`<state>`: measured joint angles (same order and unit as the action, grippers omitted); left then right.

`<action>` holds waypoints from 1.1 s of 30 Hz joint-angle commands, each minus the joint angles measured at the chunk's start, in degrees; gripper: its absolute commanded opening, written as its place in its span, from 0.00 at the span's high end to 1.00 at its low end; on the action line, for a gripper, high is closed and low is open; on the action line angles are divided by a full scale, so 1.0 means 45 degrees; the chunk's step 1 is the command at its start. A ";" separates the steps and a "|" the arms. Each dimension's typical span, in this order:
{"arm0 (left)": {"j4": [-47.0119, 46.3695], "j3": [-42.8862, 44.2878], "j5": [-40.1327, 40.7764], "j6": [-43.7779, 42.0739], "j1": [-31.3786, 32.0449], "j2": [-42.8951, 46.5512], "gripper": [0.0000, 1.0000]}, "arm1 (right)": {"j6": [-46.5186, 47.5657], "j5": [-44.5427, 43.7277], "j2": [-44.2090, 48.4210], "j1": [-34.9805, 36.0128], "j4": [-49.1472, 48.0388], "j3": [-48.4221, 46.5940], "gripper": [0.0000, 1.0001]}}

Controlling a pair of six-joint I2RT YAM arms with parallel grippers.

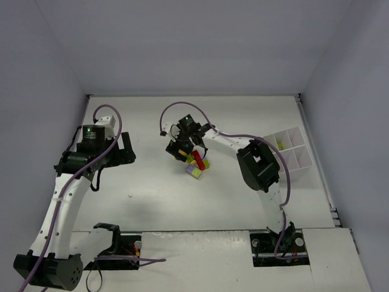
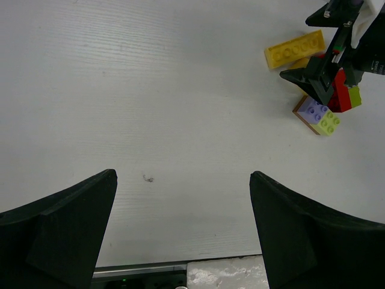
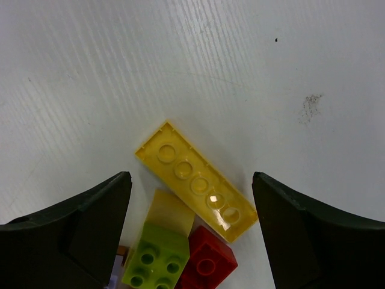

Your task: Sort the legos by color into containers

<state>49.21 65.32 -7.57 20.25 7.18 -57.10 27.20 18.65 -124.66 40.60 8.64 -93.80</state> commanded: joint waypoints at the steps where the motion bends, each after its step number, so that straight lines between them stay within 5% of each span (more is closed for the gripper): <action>1: 0.0001 0.0094 0.0276 0.0109 0.0065 0.0325 0.15 | 0.1064 0.0386 -0.0167 -0.0018 0.0169 -0.1009 0.22; 11: 0.0236 0.0055 0.0608 0.0051 0.0065 0.0482 0.15 | 0.1221 0.1127 -0.1359 -0.0018 0.0696 -0.1714 0.27; 14: 0.0275 0.0016 0.0648 0.0051 0.0065 0.0540 0.15 | 0.1201 0.1361 -0.1536 -0.0018 0.0793 -0.1753 0.40; 18: 0.0314 -0.0023 0.0726 0.0070 0.0065 0.0638 0.15 | 0.1124 0.1421 -0.1614 0.0001 0.0891 -0.1948 0.73; 21: 0.0334 -0.0023 0.0765 0.0070 0.0065 0.0736 0.15 | 0.0968 0.1440 -0.1692 -0.0018 0.0872 -0.2201 0.83; 29: 0.0431 -0.0004 0.0804 0.0129 0.0065 0.0873 0.15 | 0.0480 0.1169 -0.1654 -0.0076 0.0736 -0.3588 1.00; 33: 0.0451 0.0035 0.0824 0.0187 0.0065 0.1009 0.15 | -0.0203 0.0446 -0.0564 -0.0271 -0.0158 -0.3591 1.00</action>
<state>51.27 64.84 -4.60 20.27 7.18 -53.54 29.15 23.03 -133.78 40.47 12.01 -107.53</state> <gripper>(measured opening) 0.850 0.331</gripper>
